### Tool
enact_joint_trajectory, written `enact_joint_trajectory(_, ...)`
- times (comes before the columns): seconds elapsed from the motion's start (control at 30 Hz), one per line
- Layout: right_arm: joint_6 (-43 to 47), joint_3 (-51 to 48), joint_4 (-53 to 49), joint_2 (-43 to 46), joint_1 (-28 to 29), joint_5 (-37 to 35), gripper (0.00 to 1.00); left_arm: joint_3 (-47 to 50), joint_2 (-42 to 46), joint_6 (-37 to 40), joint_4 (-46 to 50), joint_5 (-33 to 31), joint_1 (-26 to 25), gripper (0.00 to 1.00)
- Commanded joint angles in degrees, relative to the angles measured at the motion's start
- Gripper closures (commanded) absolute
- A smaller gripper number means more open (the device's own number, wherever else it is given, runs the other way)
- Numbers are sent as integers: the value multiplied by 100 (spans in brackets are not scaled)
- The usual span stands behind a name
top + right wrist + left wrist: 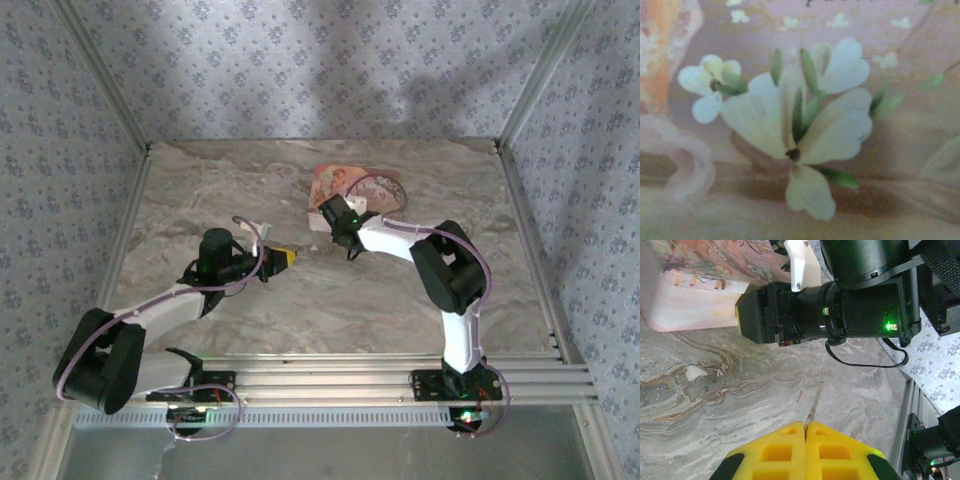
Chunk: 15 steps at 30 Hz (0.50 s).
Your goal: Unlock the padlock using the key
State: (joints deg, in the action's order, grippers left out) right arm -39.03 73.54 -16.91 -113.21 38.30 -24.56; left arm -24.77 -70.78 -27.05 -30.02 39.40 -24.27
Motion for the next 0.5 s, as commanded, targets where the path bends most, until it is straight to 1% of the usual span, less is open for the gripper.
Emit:
enact_joint_trajectory(0.0,84,193,161,-149,-38,-181,69,68,-40,2,-285,147,47,100)
enact_joint_trajectory(0.1,192,212,218,-141,-42,-173,81,96,-28,-83,-312,35,48,100)
enact_joint_trajectory(0.2,260,213,224,-52,-47,-86,89,186,24,-108,-460,92,45,100)
enact_joint_trajectory(0.27,255,195,167,75,-59,65,95,219,78,18,-351,58,37,100)
enact_joint_trajectory(0.3,426,185,123,145,-63,165,97,210,87,129,-266,59,25,100)
enact_joint_trajectory(0.33,451,162,93,225,-84,396,100,202,91,267,-198,84,11,100)
enact_joint_trajectory(0.47,441,87,-62,603,-206,1439,100,145,12,578,-156,-38,-172,100)
